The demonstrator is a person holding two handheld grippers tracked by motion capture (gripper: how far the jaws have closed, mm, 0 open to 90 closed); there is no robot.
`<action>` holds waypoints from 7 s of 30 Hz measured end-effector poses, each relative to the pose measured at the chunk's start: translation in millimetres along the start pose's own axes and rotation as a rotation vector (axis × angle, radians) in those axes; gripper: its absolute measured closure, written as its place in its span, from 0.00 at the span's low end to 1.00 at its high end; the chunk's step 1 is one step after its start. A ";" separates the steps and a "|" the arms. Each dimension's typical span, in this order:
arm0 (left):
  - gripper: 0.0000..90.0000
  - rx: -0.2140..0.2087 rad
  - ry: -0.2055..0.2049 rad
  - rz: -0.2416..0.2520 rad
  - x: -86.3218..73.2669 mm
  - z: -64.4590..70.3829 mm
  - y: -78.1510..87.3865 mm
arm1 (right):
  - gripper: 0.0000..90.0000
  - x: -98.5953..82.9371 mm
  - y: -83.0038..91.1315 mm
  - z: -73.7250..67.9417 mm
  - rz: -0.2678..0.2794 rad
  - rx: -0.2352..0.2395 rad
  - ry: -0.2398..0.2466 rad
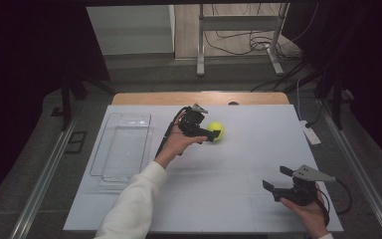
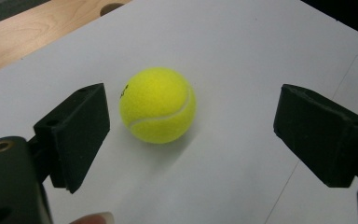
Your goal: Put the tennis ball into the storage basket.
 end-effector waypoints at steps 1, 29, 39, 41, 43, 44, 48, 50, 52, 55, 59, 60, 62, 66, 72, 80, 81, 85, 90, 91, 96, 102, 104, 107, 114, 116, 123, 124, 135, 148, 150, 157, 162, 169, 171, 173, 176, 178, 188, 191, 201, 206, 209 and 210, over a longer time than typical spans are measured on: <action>0.13 0.000 0.000 0.000 0.0 0.0 0.0 | 0.13 0.0 0.0 0.1 0.000 0.000 0.000; 0.13 0.018 0.014 -0.035 5.9 -4.2 -26.2 | 0.13 -0.4 -0.2 0.4 0.001 0.001 0.000; 0.13 0.032 0.031 -0.049 6.1 -10.5 -36.1 | 0.13 -0.6 -0.3 0.3 0.002 0.004 -0.003; 0.13 0.032 0.037 -0.049 6.3 -11.2 -37.2 | 0.13 -0.6 -0.3 0.3 0.002 0.004 -0.003; 0.13 0.034 0.041 -0.050 6.7 -12.1 -39.5 | 0.13 -0.5 -0.2 0.2 0.003 0.004 -0.003; 0.13 0.034 0.040 -0.052 6.9 -12.4 -40.5 | 0.13 -0.5 -0.2 0.3 0.003 0.004 -0.003; 0.13 0.034 0.041 -0.057 8.2 -12.1 -43.8 | 0.13 -0.7 -0.3 0.4 0.002 0.004 -0.004; 0.13 0.035 0.039 -0.060 8.8 -12.2 -45.0 | 0.13 -0.8 -0.4 0.4 0.002 0.004 -0.004; 0.13 0.037 0.041 -0.060 9.8 -12.3 -47.0 | 0.13 -0.9 -0.4 0.4 0.002 0.004 -0.004; 0.13 0.037 0.042 -0.063 10.7 -12.3 -49.6 | 0.13 -0.9 -0.4 0.4 0.002 0.004 -0.004; 0.13 0.044 0.049 -0.066 10.8 -13.2 -53.0 | 0.13 -0.8 -0.2 0.3 0.002 0.004 -0.005; 0.13 0.044 0.053 -0.067 10.7 -13.5 -53.7 | 0.13 -0.9 -0.3 0.4 0.002 0.004 -0.005; 0.13 0.048 0.052 -0.072 10.4 -14.7 -55.1 | 0.13 -0.9 -0.4 0.3 0.002 0.005 -0.004; 0.13 0.052 0.058 -0.077 9.6 -16.0 -58.5 | 0.13 -1.0 -0.6 0.3 0.000 0.004 -0.003; 0.13 0.056 0.063 -0.086 8.8 -18.3 -64.2 | 0.13 -1.2 -0.7 0.5 0.000 0.005 -0.005; 0.12 0.068 0.069 -0.104 6.1 -21.2 -71.7 | 0.13 -1.4 -0.8 0.4 -0.001 0.005 -0.002; 0.12 0.068 0.070 -0.105 5.7 -21.4 -72.8 | 0.13 -1.4 -0.9 0.4 -0.002 0.005 -0.002; 0.12 0.069 0.075 -0.110 4.9 -21.5 -75.0 | 0.13 -1.4 -0.9 0.4 -0.002 0.005 -0.002; 0.14 0.073 0.077 -0.118 3.2 -21.8 -78.4 | 0.13 -1.5 -1.0 0.6 -0.002 0.004 -0.001; 0.15 0.073 0.075 -0.121 2.8 -21.9 -79.1 | 0.13 -1.5 -0.9 0.5 -0.003 0.005 0.000; 0.26 0.071 0.068 -0.128 1.1 -20.9 -81.1 | 0.13 -1.5 -0.8 0.6 -0.002 0.004 -0.003; 0.29 0.082 0.064 -0.132 1.5 -19.5 -80.5 | 0.13 -1.5 -0.9 0.6 -0.002 0.004 -0.002; 0.30 0.095 0.056 -0.131 1.9 -19.2 -79.4 | 0.13 -1.5 -0.8 0.6 -0.002 0.004 -0.002; 0.30 0.097 0.058 -0.126 3.1 -20.3 -77.0 | 0.13 -1.6 -0.8 0.7 -0.002 0.004 -0.003; 0.30 0.071 0.070 -0.108 6.4 -20.6 -67.5 | 0.13 -1.6 -1.0 0.7 -0.003 0.003 -0.001; 0.30 0.065 0.065 -0.106 6.8 -19.7 -65.3 | 0.13 -1.6 -1.0 0.7 -0.004 0.003 -0.001; 0.30 0.050 0.053 -0.088 8.6 -15.8 -55.8 | 0.13 -1.6 -0.9 0.7 -0.003 0.001 -0.002; 0.30 0.046 0.053 -0.085 8.9 -15.2 -54.2 | 0.13 -1.6 -0.9 0.7 -0.003 0.001 -0.002; 0.30 0.012 0.042 -0.042 8.6 -8.9 -33.0 | 0.13 -1.6 -0.8 0.5 -0.006 -0.002 0.001; 0.30 0.004 0.018 -0.012 5.9 -2.3 -17.2 | 0.13 -1.6 -0.7 0.3 -0.006 -0.004 0.001; 0.30 0.003 0.015 -0.012 5.8 -1.8 -16.9 | 0.13 -1.5 -0.5 0.3 -0.005 -0.004 0.001; 0.30 0.002 0.008 -0.008 4.8 0.5 -13.2 | 0.13 -1.5 -0.4 0.3 -0.004 -0.004 0.000; 0.30 -0.001 0.005 -0.004 4.0 0.5 -10.5 | 0.13 -1.7 -0.6 0.3 -0.006 -0.006 0.002; 0.30 -0.002 -0.001 0.000 2.7 1.4 -5.9 | 0.13 -1.5 -0.6 0.3 -0.004 -0.008 0.003; 0.30 -0.002 -0.001 0.002 2.6 1.7 -4.6 | 0.13 -1.4 -0.6 0.2 -0.003 -0.008 0.003; 0.30 -0.002 -0.005 0.001 2.4 1.8 -3.2 | 0.13 -1.3 -0.3 0.1 -0.002 -0.008 0.002; 0.30 -0.001 -0.005 0.004 2.2 2.2 -1.7 | 0.13 -1.2 -0.3 0.0 -0.001 -0.008 0.004; 0.30 -0.002 -0.009 0.004 2.1 2.3 -0.5 | 0.13 -1.0 -0.1 0.0 0.001 -0.007 0.005; 0.30 0.001 -0.016 0.014 1.3 2.3 6.9 | 0.13 -0.5 -0.1 -0.5 0.005 -0.006 0.010; 0.30 0.004 -0.014 0.018 0.7 0.7 9.7 | 0.13 0.1 -0.1 -1.2 0.005 -0.006 0.011; 0.30 0.009 -0.015 0.024 -1.8 -2.0 16.3 | 0.13 0.7 -0.1 -2.1 0.007 -0.004 0.011; 0.30 0.006 -0.018 0.031 -2.4 -1.1 20.1 | 0.13 0.7 -0.3 -2.3 0.006 -0.004 0.012; 0.30 0.004 -0.020 0.034 -3.3 -0.6 22.3 | 0.13 0.6 -0.3 -2.2 0.006 -0.004 0.011; 0.30 0.004 -0.022 0.033 -3.5 -0.7 23.0 | 0.13 0.6 -0.3 -2.2 0.006 -0.004 0.012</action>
Point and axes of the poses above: each handheld gripper's, and its own axes: y roughly backward along the jaws, x roughly out of its top, z roughly to its right, the point moved 4 cm from there along -y, roughly forward along the jaws, and after that the axes turned 12 degrees about y, right-handed, at the moved point
